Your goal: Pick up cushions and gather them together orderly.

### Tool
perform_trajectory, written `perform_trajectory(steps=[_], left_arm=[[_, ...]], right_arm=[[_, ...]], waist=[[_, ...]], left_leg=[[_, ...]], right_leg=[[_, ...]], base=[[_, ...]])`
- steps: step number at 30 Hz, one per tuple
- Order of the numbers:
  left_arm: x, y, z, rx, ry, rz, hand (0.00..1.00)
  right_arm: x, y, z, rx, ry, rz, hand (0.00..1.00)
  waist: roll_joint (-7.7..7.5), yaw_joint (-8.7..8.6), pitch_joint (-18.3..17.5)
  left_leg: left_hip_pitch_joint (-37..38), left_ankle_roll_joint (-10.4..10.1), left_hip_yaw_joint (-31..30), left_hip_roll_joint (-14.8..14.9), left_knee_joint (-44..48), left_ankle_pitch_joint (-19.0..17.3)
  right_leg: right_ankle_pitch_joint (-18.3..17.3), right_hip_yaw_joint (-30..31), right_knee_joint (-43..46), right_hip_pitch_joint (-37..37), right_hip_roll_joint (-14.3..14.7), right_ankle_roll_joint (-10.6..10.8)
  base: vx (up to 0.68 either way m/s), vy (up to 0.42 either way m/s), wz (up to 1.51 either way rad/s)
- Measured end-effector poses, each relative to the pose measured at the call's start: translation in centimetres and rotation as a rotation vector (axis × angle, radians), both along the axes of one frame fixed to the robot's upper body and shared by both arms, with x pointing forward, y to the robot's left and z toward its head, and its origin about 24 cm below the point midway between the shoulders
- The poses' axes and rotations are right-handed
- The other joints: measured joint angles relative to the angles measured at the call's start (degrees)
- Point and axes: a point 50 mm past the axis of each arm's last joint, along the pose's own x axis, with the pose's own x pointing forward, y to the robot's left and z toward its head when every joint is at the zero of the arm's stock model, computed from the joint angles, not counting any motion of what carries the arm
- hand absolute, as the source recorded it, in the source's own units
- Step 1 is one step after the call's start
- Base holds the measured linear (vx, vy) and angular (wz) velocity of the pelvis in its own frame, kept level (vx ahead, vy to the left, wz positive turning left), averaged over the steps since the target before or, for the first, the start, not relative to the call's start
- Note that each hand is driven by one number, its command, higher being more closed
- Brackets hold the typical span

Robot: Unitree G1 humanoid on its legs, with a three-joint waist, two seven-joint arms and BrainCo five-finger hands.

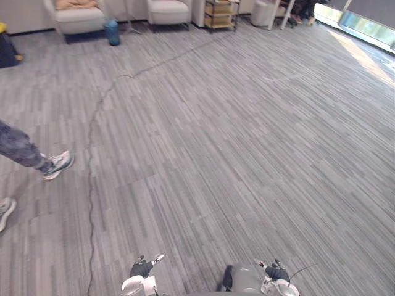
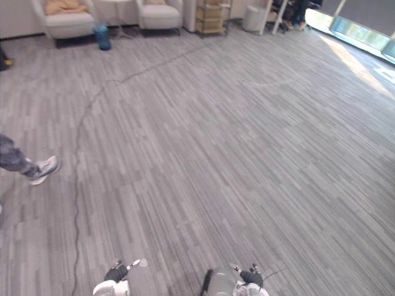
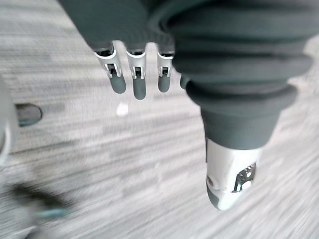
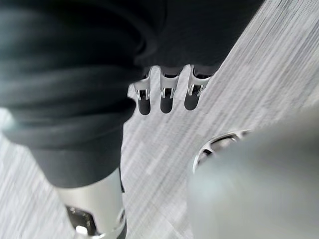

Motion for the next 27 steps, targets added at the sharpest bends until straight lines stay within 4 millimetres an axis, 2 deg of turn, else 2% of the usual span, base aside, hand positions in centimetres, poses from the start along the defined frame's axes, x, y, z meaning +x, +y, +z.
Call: perform_trajectory(steps=[1,2,3,4,5,6,7,8,9,10,11,12,13,14,15,16,17,18,19,20,21,22,23,24,25,26,27], left_arm=[[-0.1,0.1,0.0,0.004,0.007,-0.008,0.0],[0.0,0.3,0.0,0.016,0.012,-0.022,0.0],[0.2,-0.4,-0.1,-0.001,0.015,-0.021,0.0],[0.1,-0.7,-0.2,-0.009,0.015,-0.017,0.0],[-0.1,-1.0,-0.3,-0.017,0.02,-0.013,0.0],[-0.1,-1.3,-0.3,-0.023,0.019,-0.01,0.0],[-0.1,-1.2,-0.2,-0.023,0.019,-0.001,0.0],[0.1,-1.0,-0.1,-0.022,0.003,0.019,0.0],[0.2,-0.9,0.2,-0.018,-0.02,0.028,0.0],[0.9,-0.8,0.5,-0.011,-0.052,0.032,0.0],[1.0,-0.6,0.7,-0.007,-0.061,0.034,0.0],[1.3,-0.4,0.9,-0.002,-0.079,0.04,0.0],[1.5,-0.3,1.0,0.001,-0.09,0.046,0.0],[1.4,-0.3,1.0,0.001,-0.093,0.047,0.0],[1.5,-0.3,1.2,0.004,-0.107,0.052,0.0],[1.5,-0.3,1.2,0.004,-0.113,0.054,0.0],[1.6,-0.5,1.2,-0.005,-0.122,0.064,0.0],[1.6,-0.6,1.2,-0.011,-0.123,0.073,0.0],[1.7,-0.6,1.2,-0.012,-0.125,0.074,0.0],[1.9,-0.7,1.3,-0.016,-0.135,0.078,0.0],[1.9,-0.6,1.4,-0.013,-0.144,0.08,0.0],[1.9,-0.5,1.4,-0.009,-0.144,0.081,0.0],[1.7,0.3,1.4,0.012,-0.137,0.078,0.0],[1.5,0.6,1.3,0.02,-0.127,0.079,0.0],[1.5,0.8,1.3,0.023,-0.127,0.08,0.0],[1.7,1.0,1.3,0.032,-0.123,0.077,0.0],[1.8,0.8,1.1,0.025,-0.098,0.07,0.0]], right_arm=[[0.0,0.1,0.0,0.004,0.0,0.002,0.0],[-0.2,0.1,-0.1,0.006,0.01,0.003,0.0],[-0.2,-1.0,0.0,-0.018,0.009,-0.004,0.0],[-0.1,-1.2,0.1,-0.023,0.007,-0.002,0.0],[0.0,-1.5,0.2,-0.03,0.003,-0.003,0.0],[0.2,-1.7,0.4,-0.035,-0.007,-0.004,0.0],[0.2,-1.6,0.4,-0.034,-0.008,-0.003,0.0],[0.3,-1.5,0.4,-0.034,-0.009,0.005,0.0],[0.3,-1.1,0.3,-0.028,-0.004,0.021,0.0],[0.5,-0.7,0.3,-0.026,-0.006,0.042,0.0],[0.5,-0.6,0.3,-0.024,-0.003,0.049,0.0],[0.5,-0.3,0.2,-0.017,0.001,0.056,0.0],[0.2,-0.2,0.1,-0.014,0.009,0.058,0.0],[0.0,-0.2,0.1,-0.013,0.014,0.055,0.0],[-0.2,-0.2,0.0,-0.014,0.021,0.056,0.0],[-0.1,-0.2,0.0,-0.015,0.022,0.058,0.0],[-0.1,-0.2,0.0,-0.015,0.021,0.057,0.0],[0.0,-0.1,0.0,-0.014,0.019,0.055,0.0],[0.0,-0.1,0.0,-0.013,0.019,0.053,0.0],[-0.1,0.0,0.0,-0.01,0.022,0.053,0.0],[-0.2,0.2,-0.1,-0.01,0.028,0.063,0.0],[-0.4,0.3,-0.2,-0.007,0.035,0.068,0.0],[-1.1,1.0,-0.5,0.01,0.055,0.068,0.0],[-1.2,1.8,-0.6,0.032,0.055,0.069,0.0],[-1.2,1.9,-0.6,0.035,0.053,0.071,0.0],[-0.8,2.1,-0.5,0.039,0.044,0.078,0.0],[-0.6,1.8,-0.4,0.028,0.034,0.082,0.0]], waist=[[-0.42,-0.08,0.24],[-1.44,-0.43,0.62],[0.07,-1.07,0.73],[1.07,-0.86,0.68],[2.66,-0.85,0.63],[3.78,-1.51,0.87],[4.04,-1.68,0.89],[4.47,-1.6,0.95],[4.9,-0.67,1.22],[4.61,0.1,2.17],[4.42,0.35,2.36],[3.49,0.52,2.45],[3.38,0.67,2.24],[3.39,0.74,2.17],[3.31,0.82,2.07],[3.3,0.9,2.06],[3.33,1.15,1.97],[3.3,1.89,1.91],[3.18,2.34,1.84],[3.0,3.08,1.44],[2.68,3.88,0.99],[2.04,4.12,0.61],[0.08,4.15,-1.37],[-1.12,3.88,-2.36],[-1.45,3.97,-2.57],[-2.27,3.76,-2.22],[-2.1,3.5,-1.48]], left_leg=[[0.61,-0.12,0.0,-0.42,-0.16,-0.07],[2.44,-0.19,-1.04,-2.22,-0.77,-0.09],[4.75,-1.86,-2.86,-1.45,-0.92,0.35],[5.02,-2.87,-2.93,-0.84,-0.73,0.94],[4.8,-5.22,-4.06,0.62,2.16,2.32],[0.76,-5.65,-5.78,3.92,14.29,2.49],[-1.88,-6.8,-6.72,5.9,21.12,3.36],[-6.84,-7.67,-9.43,9.34,34.21,7.01],[-12.45,-7.68,-11.92,12.74,49.19,7.91],[-16.53,-6.74,-12.82,14.26,57.77,7.12],[-18.4,-5.82,-13.12,14.54,59.67,6.51],[-22.1,-5.2,-12.91,14.69,60.21,5.53],[-25.94,-4.52,-12.77,14.63,58.31,4.43],[-27.57,-4.02,-12.64,14.42,56.37,3.82],[-30.44,-3.39,-11.8,13.09,49.56,2.62],[-31.09,-3.42,-11.65,12.58,46.86,2.3],[-32.8,-3.58,-12.05,10.51,36.16,2.08],[-33.8,-4.72,-13.63,8.44,25.84,2.94],[-34.05,-5.4,-14.24,7.65,22.22,3.73],[-35.01,-6.36,-16.52,5.89,14.21,6.41],[-35.98,-5.77,-17.4,5.25,11.93,10.98],[-35.79,-4.95,-17.22,4.78,12.89,12.92],[-35.69,-1.23,-15.48,3.01,16.02,11.78],[-35.18,-0.02,-13.07,3.06,18.68,8.83],[-34.77,0.27,-12.43,3.08,19.13,7.72],[-31.47,1.22,-10.18,2.58,19.53,4.63],[-26.75,1.52,-9.01,1.85,19.04,1.94]], right_leg=[[1.86,0.19,-3.45,-0.12,0.46,-0.09],[6.96,1.42,-9.21,0.31,1.02,-2.01],[10.08,2.37,-6.36,0.46,2.1,-6.87],[8.96,2.15,-5.37,0.41,2.32,-6.58],[5.55,2.22,-2.9,0.36,3.12,-6.92],[3.15,2.38,-2.03,2.05,4.63,-7.63],[2.43,2.8,-2.21,2.97,5.32,-7.78],[1.12,3.7,-2.67,4.95,7.17,-8.28],[-0.65,4.96,-3.32,8.5,9.56,-9.25],[-3.14,7.36,-3.83,12.56,11.3,-10.59],[-4.0,8.43,-4.1,14.34,11.7,-10.7],[-5.42,10.83,-5.18,17.52,12.38,-10.62],[-6.14,12.52,-7.3,20.7,12.78,-10.31],[-6.51,13.36,-8.46,22.19,12.88,-9.75],[-6.83,15.71,-10.79,24.87,12.87,-9.21],[-6.84,16.46,-11.46,25.6,12.79,-9.16],[-6.73,19.49,-13.24,28.14,12.65,-7.46],[-7.28,21.6,-14.45,30.19,11.78,-6.26],[-7.62,22.74,-14.98,30.91,11.41,-5.88],[-9.09,25.51,-16.67,32.77,10.38,-4.35],[-11.12,27.72,-17.45,34.67,9.03,-2.97],[-11.81,28.57,-17.51,35.36,8.11,-2.35],[-12.33,30.02,-14.68,34.82,5.62,-0.26],[-11.81,30.28,-6.47,31.15,4.21,2.63],[-11.37,30.51,-2.86,29.81,4.0,3.45],[-7.54,29.87,12.16,23.4,3.02,7.58],[-5.49,27.38,24.83,18.53,1.34,8.51]], base=[[0.53,-0.121,-0.21],[0.5,-0.151,-0.05],[0.51,-0.16,-0.12],[0.52,-0.181,-0.24],[0.51,-0.228,-0.28],[0.5,-0.241,-0.21],[0.5,-0.219,-0.22],[0.48,-0.15,-0.6],[0.58,-0.132,-1.02],[0.47,-0.076,-1.07],[0.45,-0.045,-0.99],[0.41,-0.02,-0.81],[0.4,-0.008,-0.77],[0.51,0.049,-0.73],[0.36,0.053,-0.55],[0.59,0.12,-0.8],[0.55,0.162,-0.92],[0.67,0.219,-1.0],[0.59,0.265,-1.12],[0.6,0.33,-1.15],[0.63,0.37,-1.12],[0.68,0.399,-0.99],[0.72,0.387,-0.79],[0.71,0.371,-0.77],[0.68,0.365,-0.75],[0.64,0.367,-0.75],[0.62,0.345,-0.72]])
